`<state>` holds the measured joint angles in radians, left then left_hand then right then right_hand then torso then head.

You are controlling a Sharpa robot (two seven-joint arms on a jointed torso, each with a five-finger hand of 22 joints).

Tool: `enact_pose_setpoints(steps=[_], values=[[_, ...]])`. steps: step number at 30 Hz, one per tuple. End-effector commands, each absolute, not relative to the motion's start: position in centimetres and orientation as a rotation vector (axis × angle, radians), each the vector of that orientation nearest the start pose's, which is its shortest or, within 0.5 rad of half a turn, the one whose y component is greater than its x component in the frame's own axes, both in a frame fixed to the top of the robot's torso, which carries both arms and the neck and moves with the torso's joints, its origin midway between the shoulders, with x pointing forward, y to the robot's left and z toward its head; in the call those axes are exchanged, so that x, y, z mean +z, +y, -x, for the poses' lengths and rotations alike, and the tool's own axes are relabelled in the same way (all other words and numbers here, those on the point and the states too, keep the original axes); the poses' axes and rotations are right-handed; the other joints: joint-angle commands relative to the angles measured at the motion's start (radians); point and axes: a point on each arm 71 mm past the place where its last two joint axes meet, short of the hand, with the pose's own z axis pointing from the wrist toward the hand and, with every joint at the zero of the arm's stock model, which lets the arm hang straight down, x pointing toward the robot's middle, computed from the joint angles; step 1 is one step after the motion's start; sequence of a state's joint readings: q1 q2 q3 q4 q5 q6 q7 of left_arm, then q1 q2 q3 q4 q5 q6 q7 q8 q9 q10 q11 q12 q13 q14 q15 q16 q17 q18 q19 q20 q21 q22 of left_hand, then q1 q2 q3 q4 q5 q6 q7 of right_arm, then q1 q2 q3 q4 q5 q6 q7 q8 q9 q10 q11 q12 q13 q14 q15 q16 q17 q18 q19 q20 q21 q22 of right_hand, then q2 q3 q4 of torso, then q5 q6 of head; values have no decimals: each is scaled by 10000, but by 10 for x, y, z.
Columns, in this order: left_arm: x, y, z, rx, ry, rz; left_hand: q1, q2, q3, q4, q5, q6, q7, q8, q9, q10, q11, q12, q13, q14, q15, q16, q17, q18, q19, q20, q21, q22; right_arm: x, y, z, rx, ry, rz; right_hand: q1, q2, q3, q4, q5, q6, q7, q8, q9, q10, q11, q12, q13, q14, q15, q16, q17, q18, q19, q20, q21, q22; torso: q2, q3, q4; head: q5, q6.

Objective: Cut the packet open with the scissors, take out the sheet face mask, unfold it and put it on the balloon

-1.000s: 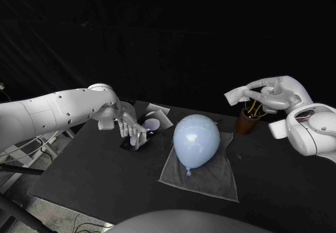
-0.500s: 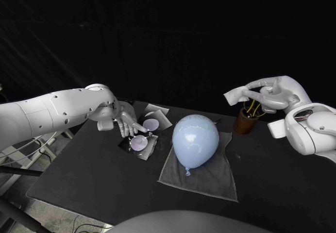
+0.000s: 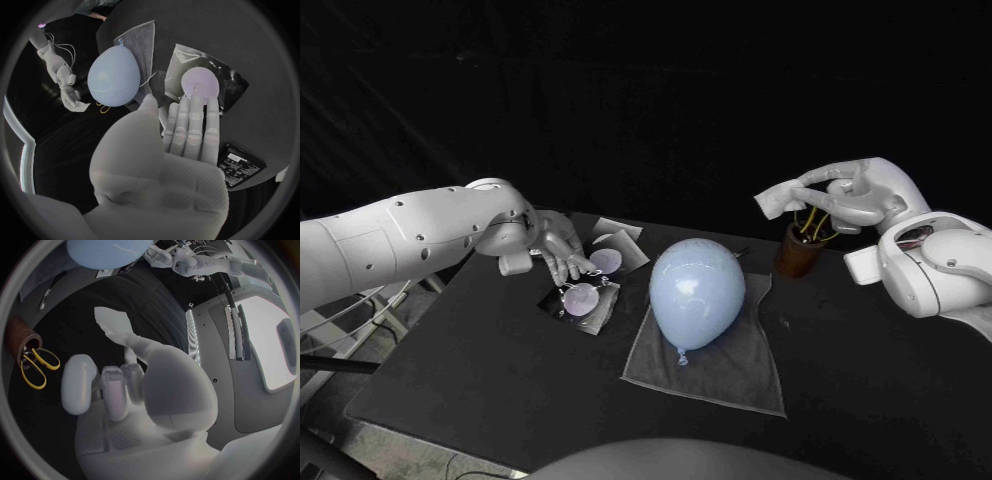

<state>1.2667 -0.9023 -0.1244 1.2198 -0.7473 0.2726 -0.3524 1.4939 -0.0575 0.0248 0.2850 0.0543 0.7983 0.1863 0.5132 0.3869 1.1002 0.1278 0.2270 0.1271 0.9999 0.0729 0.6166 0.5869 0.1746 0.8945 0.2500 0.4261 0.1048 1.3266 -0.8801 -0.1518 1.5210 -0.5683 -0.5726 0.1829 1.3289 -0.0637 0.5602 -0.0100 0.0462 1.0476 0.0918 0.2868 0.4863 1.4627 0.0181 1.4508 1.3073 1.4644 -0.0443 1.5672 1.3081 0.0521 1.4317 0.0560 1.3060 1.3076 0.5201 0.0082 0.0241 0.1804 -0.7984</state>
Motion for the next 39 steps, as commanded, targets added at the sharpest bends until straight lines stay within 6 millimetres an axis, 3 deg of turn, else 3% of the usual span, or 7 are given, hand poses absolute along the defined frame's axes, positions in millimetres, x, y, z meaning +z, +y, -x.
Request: enact_pose_setpoints(steps=[1,9,15,23,25,31,39], values=[[-223,323,-516,-7763,21633,7039,721,116,482,-27,-43,52,-86,-42,-125,-44,-90,56,-24,212,-90,100,-31,112,219,-124,128,61,-153,-237,-500,10259,14577,-5892,27,82,10,-30,26,70,-6,33,8,429,-47,60,1842,1064,-57,36,2627,124,-49,9,-19,844,10,-11,0,-358,114],[-208,302,-530,-9362,19311,6682,1251,-367,1582,56,-50,377,-94,-404,-604,69,-159,195,-176,1101,-260,651,31,88,1024,-739,974,498,-152,-239,-500,10193,14528,-5840,27,82,10,-30,26,70,-6,33,8,429,-47,60,1842,1064,-57,36,2627,124,-49,9,-19,844,19,1,-18,-810,226],[-201,279,-542,-9878,18380,6045,1092,-736,2344,31,-46,598,-137,-590,-875,158,-218,306,-262,1614,-372,1564,478,58,1366,-1125,2066,1140,-152,-241,-499,10144,14483,-5836,27,82,10,-30,26,70,-6,33,8,429,-47,60,1842,1064,-57,36,2627,124,-49,9,-19,844,51,-4,-46,-1289,365],[-193,250,-564,-9768,17848,5230,-31,-1241,2462,49,-58,565,-144,-729,-1051,220,-256,600,-166,2118,-431,2872,1166,66,1647,-1272,3234,1843,-150,-241,-498,10121,14334,-5793,18,89,16,-51,26,55,-3,63,22,434,-44,68,1849,1064,-55,36,2627,120,-41,11,-7,855,108,16,-111,-1928,546],[-191,242,-570,-9658,17871,5025,-548,-1401,2229,53,-62,470,-129,-768,-1083,169,-249,707,-100,2620,-437,3792,2060,69,1742,-1289,3532,2021,-148,-241,-497,10101,14193,-5778,18,89,16,-51,26,55,-3,63,22,434,-44,68,1849,1064,-55,36,2627,120,-41,11,-7,855,105,19,-106,-2056,578],[-190,213,-582,-9361,18353,4160,-809,-1421,1948,28,-52,401,-249,-753,-1104,41,-322,1006,99,3548,-531,5609,3862,81,1945,-1394,4430,2573,-143,-241,-497,10089,13832,-5720,17,89,17,-52,26,54,-3,65,23,436,-44,71,1851,1064,-54,36,2627,116,-31,11,11,868,147,28,-134,-2341,647],[-190,173,-598,-8764,18689,2722,-504,-1261,1640,-3,-54,-40,-204,-940,-1190,-1109,-265,1166,266,3485,-473,5898,3819,4,1789,-1354,5403,3542,-135,-238,-499,10134,13510,-5606,14,90,19,-59,26,49,-3,76,28,437,-44,73,1853,1064,-54,36,2627,116,-31,12,11,868,290,104,-212,-2501,797]])
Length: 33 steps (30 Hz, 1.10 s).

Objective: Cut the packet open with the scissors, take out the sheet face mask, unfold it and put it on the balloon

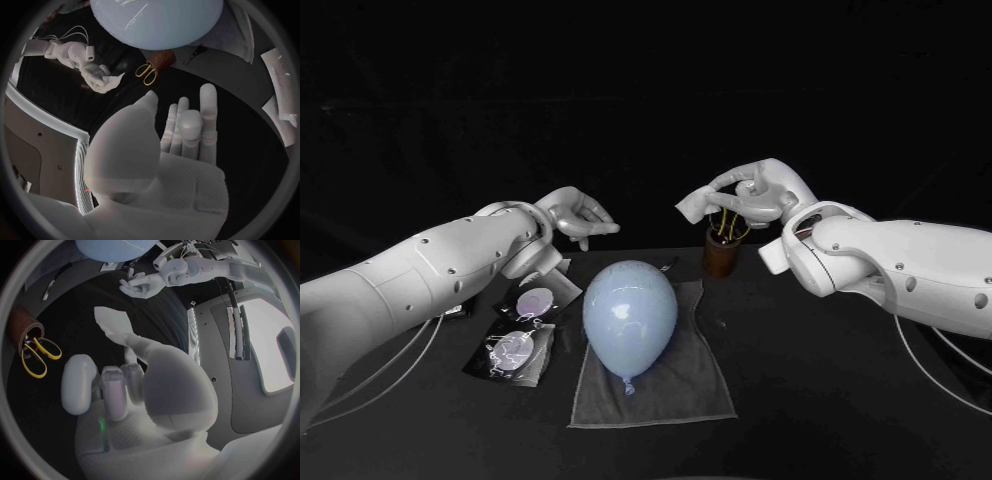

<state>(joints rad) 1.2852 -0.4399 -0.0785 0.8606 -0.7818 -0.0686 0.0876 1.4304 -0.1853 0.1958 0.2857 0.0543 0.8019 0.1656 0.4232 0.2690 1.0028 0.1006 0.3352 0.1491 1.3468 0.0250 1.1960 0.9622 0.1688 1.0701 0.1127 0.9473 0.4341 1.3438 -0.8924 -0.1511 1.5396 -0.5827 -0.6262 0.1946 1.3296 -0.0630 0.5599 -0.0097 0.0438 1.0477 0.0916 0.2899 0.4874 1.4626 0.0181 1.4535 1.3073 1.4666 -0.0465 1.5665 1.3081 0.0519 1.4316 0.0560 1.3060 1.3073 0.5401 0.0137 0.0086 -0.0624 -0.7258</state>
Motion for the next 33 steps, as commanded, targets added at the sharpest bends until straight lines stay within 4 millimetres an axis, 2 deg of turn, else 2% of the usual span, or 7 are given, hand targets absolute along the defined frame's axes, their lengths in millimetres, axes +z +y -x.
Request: enact_pose_setpoints(steps=[1,6,13,16,22,27,33], values=[[-190,170,-600,-8713,18678,2651,168,30,-77,-11,-54,-67,-1,-22,-4,-158,3,151,80,64,3,184,145,44,84,21,326,430,-133,-237,-499,10139,13472,-5590,7,83,21,-61,49,48,0,44,16,438,-44,46,1853,1042,-32,43,2627,118,-30,12,11,872,111,57,-70,-92,106],[-184,151,-607,-8471,18725,2297,312,45,-147,-16,-56,174,-73,261,142,-148,-53,827,430,471,-44,855,846,-129,577,-4,1379,1893,-125,-235,-502,10186,13253,-5485,7,83,21,-61,49,48,0,44,16,438,-44,46,1853,1042,-32,43,2627,118,-30,12,11,872,256,93,-146,-120,321],[-175,129,-611,-8113,18860,1528,334,-6,-305,-7,-57,71,-141,520,338,-388,-146,1947,1094,777,-120,1456,1473,-259,835,-66,2205,3002,-112,-228,-504,10350,12982,-5292,5,84,24,-68,50,43,0,54,21,438,-43,45,1853,1042,-32,43,2627,113,-18,12,33,888,480,157,-279,-105,536],[-172,122,-613,-7920,18863,1281,314,-17,-348,-3,-59,31,-135,543,361,-482,-144,2114,1201,798,-120,1518,1532,-273,845,-67,2288,3109,-108,-224,-504,10442,12915,-5214,5,84,24,-68,50,43,0,54,21,438,-43,45,1853,1042,-32,43,2627,113,-18,12,33,888,577,178,-335,-102,674],[-168,111,-616,-7563,18867,860,261,-30,-503,-2,-60,-40,-132,634,433,-724,-147,2546,1474,819,-115,1632,1605,-288,822,-61,2437,3289,-99,-214,-503,10677,12790,-5026,5,84,24,-68,50,43,0,54,21,438,-43,45,1853,1042,-32,43,2627,113,-18,12,33,888,820,214,-503,-8,922],[-166,105,-618,-7293,18892,532,291,-11,-723,-2,-63,-115,-209,797,545,-854,-244,3732,2212,1087,-202,2164,2398,-369,1006,-118,2842,3913,-90,-208,-502,10833,12643,-4845,5,84,24,-68,50,43,0,54,21,438,-43,45,1853,1042,-32,43,2627,113,-18,12,33,888,996,243,-613,45,1060],[-165,99,-619,-7033,19129,236,315,67,-1002,-1,-60,-155,-298,979,653,-1016,-369,5824,3535,1444,-271,2837,3594,-503,1369,-183,3407,4856,-82,-201,-501,11007,12530,-4693,3,84,27,-78,50,38,0,65,26,438,-43,44,1853,1042,-31,43,2627,109,-10,13,48,899,1190,268,-724,108,1162]])
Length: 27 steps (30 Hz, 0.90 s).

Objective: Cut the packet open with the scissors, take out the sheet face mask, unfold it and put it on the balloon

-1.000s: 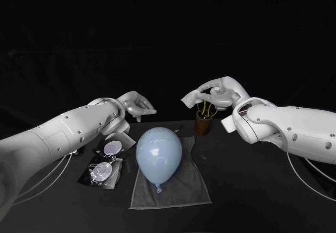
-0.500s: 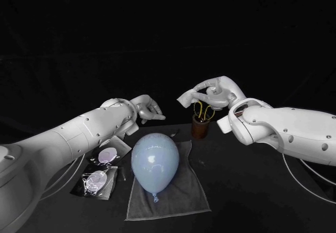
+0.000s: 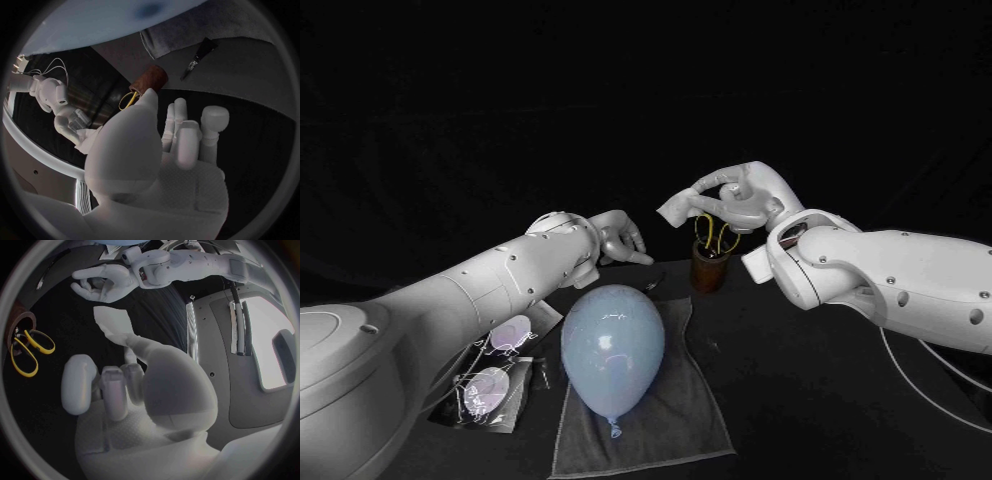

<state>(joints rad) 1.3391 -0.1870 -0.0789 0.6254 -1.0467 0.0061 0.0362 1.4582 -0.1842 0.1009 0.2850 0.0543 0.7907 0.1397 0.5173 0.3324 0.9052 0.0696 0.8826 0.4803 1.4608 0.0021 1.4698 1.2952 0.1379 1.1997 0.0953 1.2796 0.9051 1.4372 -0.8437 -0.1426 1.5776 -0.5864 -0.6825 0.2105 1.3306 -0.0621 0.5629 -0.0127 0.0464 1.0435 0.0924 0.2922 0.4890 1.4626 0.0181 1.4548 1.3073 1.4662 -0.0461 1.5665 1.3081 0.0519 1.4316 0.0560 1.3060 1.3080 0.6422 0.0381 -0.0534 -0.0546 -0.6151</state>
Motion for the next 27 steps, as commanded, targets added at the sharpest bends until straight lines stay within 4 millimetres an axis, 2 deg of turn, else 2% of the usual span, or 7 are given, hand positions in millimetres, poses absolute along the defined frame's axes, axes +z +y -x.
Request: enact_pose_setpoints(steps=[1,6,9,12,14,20,27], values=[[-165,98,-619,-6976,19193,166,26,76,-111,15,-62,-55,-46,54,29,-121,-63,674,433,274,-51,86,152,-235,192,-19,216,390,-81,-200,-501,11039,12517,-4671,-6,75,-3,-48,25,80,-8,42,9,438,-43,31,1853,1046,-35,43,2627,110,-10,13,48,892,204,27,-124,39,72],[-166,93,-618,-6631,19429,-165,-51,108,-305,27,-64,-66,-64,91,50,-269,-93,1309,831,240,-78,65,-70,-331,482,-38,530,983,-76,-196,-499,11165,12481,-4587,-6,75,-3,-48,25,80,-8,42,9,438,-43,31,1853,1046,-35,43,2627,110,-10,13,48,892,347,44,-223,91,123],[-167,90,-619,-6251,19520,-315,-111,89,-422,33,-65,-182,-56,25,25,-360,-118,1429,915,340,-91,182,223,-339,507,-48,579,1054,-73,-193,-498,11255,12458,-4527,-6,75,-3,-48,25,80,-8,42,9,438,-43,31,1853,1046,-35,43,2627,110,-10,13,48,892,477,61,-304,143,189],[-168,90,-619,-5891,19590,-423,-118,70,-534,30,-64,-385,-29,-117,-29,-505,-124,1495,972,431,-101,303,549,-338,489,-59,592,1061,-71,-191,-497,11312,12448,-4488,-6,75,-3,-48,25,80,-8,42,9,438,-43,31,1853,1046,-35,43,2627,110,-10,13,48,892,555,73,-355,172,210],[-169,90,-619,-5709,19597,-478,-121,74,-582,33,-64,-455,-16,-172,-49,-567,-124,1540,1007,460,-102,344,658,-363,568,-61,660,1209,-70,-190,-496,11346,12445,-4466,-6,75,-3,-48,25,80,-8,42,9,438,-43,31,1853,1046,-35,43,2627,110,-10,13,48,892,600,79,-388,199,227],[-169,94,-621,-5190,19566,-490,-40,178,-642,22,-64,-278,-46,-129,-23,-531,-109,1868,1201,382,-100,249,309,-455,897,-63,922,1746,-66,-188,-495,11435,12424,-4402,-12,73,-1,-62,25,72,-7,60,17,444,-43,41,1860,1046,-35,43,2627,107,-1,14,61,903,745,94,-449,267,277],[-170,101,-623,-4598,19610,-338,-53,181,-736,36,-65,-266,-28,-165,-23,-514,-73,2085,1336,497,-86,334,537,-540,1192,-66,1149,2220,-62,-185,-492,11549,12416,-4320,-12,73,-1,-62,25,72,-7,60,17,444,-43,41,1860,1046,-35,43,2627,107,-1,14,61,903,914,111,-560,336,326]])
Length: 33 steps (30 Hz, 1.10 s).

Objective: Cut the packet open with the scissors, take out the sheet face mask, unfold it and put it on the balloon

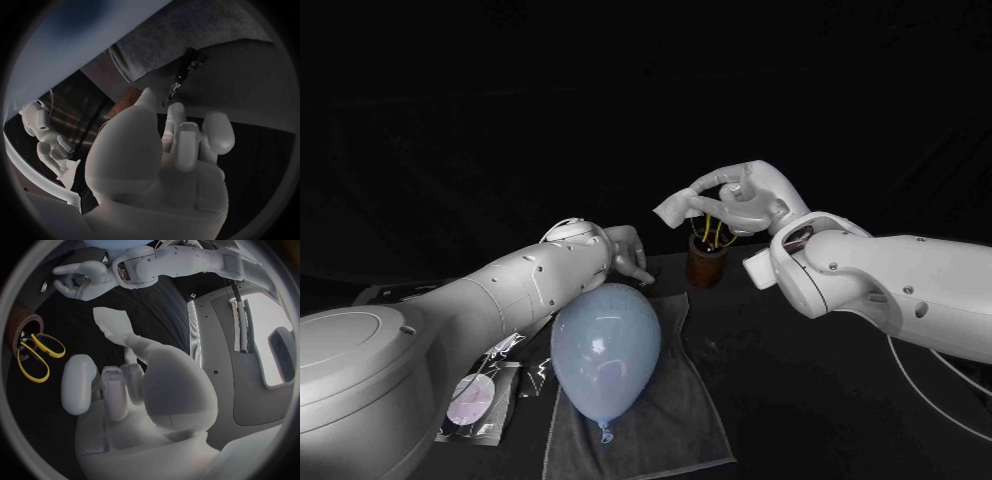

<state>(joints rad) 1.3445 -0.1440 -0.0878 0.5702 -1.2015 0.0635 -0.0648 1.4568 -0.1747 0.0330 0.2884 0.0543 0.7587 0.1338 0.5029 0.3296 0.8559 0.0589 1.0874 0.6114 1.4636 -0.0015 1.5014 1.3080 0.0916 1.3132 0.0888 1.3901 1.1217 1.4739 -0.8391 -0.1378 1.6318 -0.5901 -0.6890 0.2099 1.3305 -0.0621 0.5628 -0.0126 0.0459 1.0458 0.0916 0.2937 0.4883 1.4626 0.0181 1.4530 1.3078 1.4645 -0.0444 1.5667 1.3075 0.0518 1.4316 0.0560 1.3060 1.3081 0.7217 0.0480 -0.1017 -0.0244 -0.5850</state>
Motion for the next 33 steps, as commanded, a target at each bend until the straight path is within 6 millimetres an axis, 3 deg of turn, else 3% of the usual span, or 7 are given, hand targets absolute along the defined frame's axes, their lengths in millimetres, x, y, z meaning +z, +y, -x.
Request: enact_pose_setpoints(steps=[1,11,14,19,22,26,33], values=[[-170,101,-624,-4533,19628,-329,-50,84,-71,5,-65,47,38,-28,4,-25,41,53,38,484,-46,31,450,-79,67,0,54,69,-62,-184,-491,11559,12417,-4311,-10,73,1,-64,29,49,1,45,25,444,-43,59,1855,1063,-51,41,2633,107,-1,14,61,901,130,14,-92,43,26],[-169,104,-624,-4066,19927,-435,-287,166,-273,20,-67,227,34,66,79,-39,50,228,156,568,-29,95,610,-146,312,21,246,467,-60,-183,-489,11626,12414,-4256,-10,73,1,-64,29,49,1,45,25,444,-43,59,1855,1063,-51,41,2633,107,-1,14,61,901,266,50,-182,90,63],[-167,104,-625,-4008,19930,-495,-298,202,-306,13,-67,328,6,135,121,-36,29,254,173,579,-44,103,627,-149,326,15,261,494,-60,-182,-489,11638,12417,-4239,-10,73,1,-64,29,49,1,45,25,444,-43,59,1855,1063,-51,41,2633,107,-1,14,61,901,342,67,-201,99,149],[-164,106,-626,-3893,19894,-477,-307,203,-369,18,-68,192,20,65,115,-75,34,233,166,652,-47,192,903,-150,325,8,267,502,-59,-181,-488,11649,12416,-4222,-19,71,2,-76,29,41,1,64,33,448,-42,63,1859,1063,-51,41,2633,107,1,15,63,904,521,89,-208,156,333],[-163,106,-626,-3871,19933,-508,-350,212,-413,25,-68,233,18,94,137,-75,36,233,165,651,-44,191,892,-155,338,8,280,531,-58,-181,-488,11648,12407,-4212,-19,71,2,-76,29,41,1,64,33,448,-42,63,1859,1063,-51,41,2633,107,1,15,63,904,562,103,-205,120,355],[-162,103,-626,-3881,19987,-578,-363,234,-435,23,-68,278,11,127,159,-67,31,238,165,651,-46,192,885,-161,356,7,294,565,-58,-181,-488,11652,12391,-4201,-19,71,2,-76,29,41,1,64,33,448,-42,63,1859,1063,-51,41,2633,107,1,15,63,904,652,91,-178,94,411],[-164,102,-625,-3733,20257,-692,-194,369,-394,-30,-65,394,-30,213,221,-22,-5,247,159,667,-69,213,924,-180,416,-4,346,680,-56,-180,-488,11678,12346,-4168,-19,71,2,-76,29,41,1,64,33,448,-42,63,1859,1063,-51,41,2633,107,1,15,63,904,782,114,-208,109,493]])
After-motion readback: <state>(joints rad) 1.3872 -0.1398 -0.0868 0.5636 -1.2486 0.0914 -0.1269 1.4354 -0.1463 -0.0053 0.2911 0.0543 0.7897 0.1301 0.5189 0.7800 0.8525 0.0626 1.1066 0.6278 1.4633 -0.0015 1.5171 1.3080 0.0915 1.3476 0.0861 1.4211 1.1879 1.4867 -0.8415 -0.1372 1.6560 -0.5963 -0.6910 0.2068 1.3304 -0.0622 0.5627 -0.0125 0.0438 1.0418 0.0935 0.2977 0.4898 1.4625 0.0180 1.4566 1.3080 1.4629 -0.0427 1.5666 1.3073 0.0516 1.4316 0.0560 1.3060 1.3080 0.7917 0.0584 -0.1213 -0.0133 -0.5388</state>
